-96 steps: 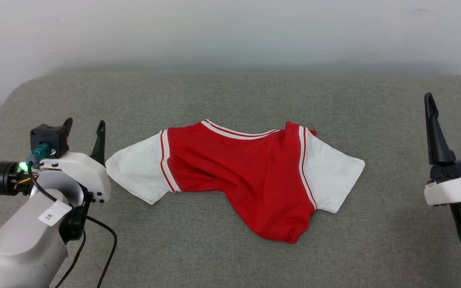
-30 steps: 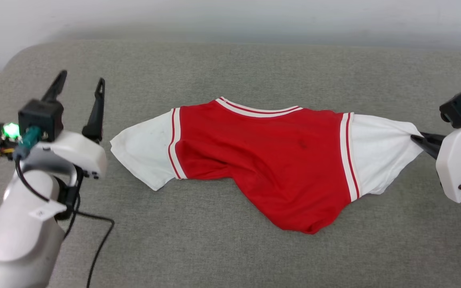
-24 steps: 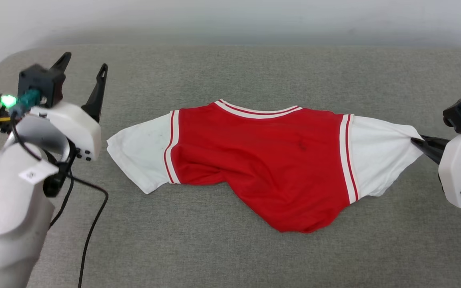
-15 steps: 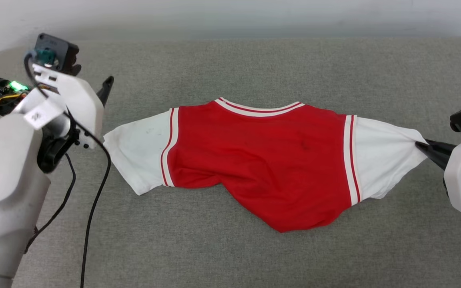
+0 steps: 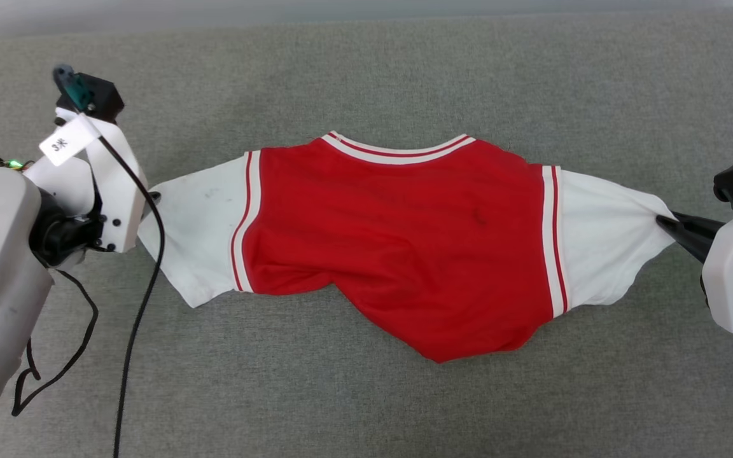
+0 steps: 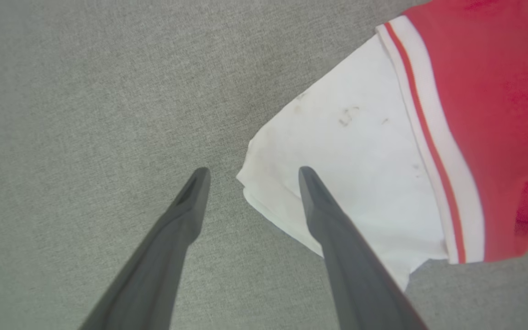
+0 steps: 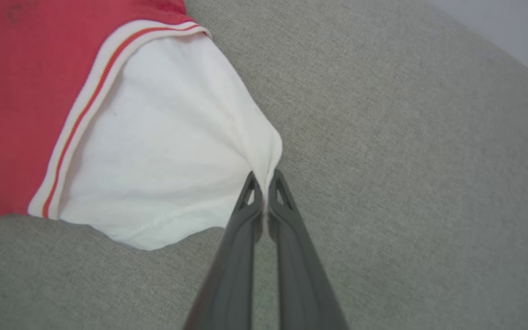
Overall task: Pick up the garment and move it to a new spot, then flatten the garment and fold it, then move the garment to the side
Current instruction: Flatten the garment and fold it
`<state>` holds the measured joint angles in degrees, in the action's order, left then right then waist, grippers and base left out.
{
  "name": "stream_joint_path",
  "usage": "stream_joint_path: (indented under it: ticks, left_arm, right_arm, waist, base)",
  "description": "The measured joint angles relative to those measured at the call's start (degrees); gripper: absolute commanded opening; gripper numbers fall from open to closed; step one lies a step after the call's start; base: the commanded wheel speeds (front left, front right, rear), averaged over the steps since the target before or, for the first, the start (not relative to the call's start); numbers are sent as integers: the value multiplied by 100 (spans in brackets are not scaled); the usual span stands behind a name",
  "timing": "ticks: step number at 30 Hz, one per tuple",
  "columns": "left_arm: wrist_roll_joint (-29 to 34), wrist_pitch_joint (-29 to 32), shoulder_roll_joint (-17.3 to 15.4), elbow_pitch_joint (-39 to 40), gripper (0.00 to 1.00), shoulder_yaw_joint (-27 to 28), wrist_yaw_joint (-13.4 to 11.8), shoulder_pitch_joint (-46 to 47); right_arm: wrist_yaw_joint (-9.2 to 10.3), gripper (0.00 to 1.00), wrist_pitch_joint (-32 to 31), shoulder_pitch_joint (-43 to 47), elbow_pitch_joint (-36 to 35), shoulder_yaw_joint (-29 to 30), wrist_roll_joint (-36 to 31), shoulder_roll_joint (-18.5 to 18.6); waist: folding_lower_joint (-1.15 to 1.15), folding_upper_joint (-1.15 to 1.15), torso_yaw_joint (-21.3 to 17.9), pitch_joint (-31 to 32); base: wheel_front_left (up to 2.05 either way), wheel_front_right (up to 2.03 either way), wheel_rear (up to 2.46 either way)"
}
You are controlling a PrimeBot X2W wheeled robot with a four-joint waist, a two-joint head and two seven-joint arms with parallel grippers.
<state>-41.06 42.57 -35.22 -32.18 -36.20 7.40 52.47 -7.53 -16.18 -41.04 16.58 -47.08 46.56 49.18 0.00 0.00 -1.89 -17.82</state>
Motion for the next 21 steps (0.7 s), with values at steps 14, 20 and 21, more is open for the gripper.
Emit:
stream_joint_path:
  ticks: [14,20,21]
  left_arm:
    - [-375,188,46,-691,100,-293,1,198]
    - [-539,192,7,-644,0,-532,0,248]
    - [-565,134,8,-639,0,-563,0,248]
  right_arm:
    - [0,0,-292,162,-364,541,-328,-129]
    - [0,0,-354,232,-419,694,-394,-197]
    - [0,0,-355,236,-423,714,-410,-210]
  waist:
    - [0,0,-140,-519]
    - [0,0,-136,-568]
    - [0,0,-130,-563]
  base:
    - [0,0,0]
    - [0,0,0]
    - [0,0,0]
